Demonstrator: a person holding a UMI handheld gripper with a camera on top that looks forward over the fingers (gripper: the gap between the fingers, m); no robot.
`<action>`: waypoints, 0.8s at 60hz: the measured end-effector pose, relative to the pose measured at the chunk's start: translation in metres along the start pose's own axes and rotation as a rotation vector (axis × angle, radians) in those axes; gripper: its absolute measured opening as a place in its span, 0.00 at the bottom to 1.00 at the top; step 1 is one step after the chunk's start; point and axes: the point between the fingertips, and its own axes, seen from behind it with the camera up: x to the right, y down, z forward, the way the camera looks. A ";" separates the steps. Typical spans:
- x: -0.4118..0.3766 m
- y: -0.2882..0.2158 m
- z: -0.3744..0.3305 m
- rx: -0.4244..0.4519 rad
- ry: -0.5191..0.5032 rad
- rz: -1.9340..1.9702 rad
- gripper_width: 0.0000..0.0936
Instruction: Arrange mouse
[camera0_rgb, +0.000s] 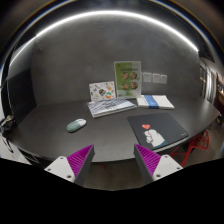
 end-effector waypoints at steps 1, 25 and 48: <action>-0.001 0.001 0.000 -0.004 -0.005 -0.003 0.88; -0.081 0.025 0.078 -0.077 -0.294 -0.129 0.88; -0.185 0.017 0.170 -0.171 -0.448 -0.193 0.88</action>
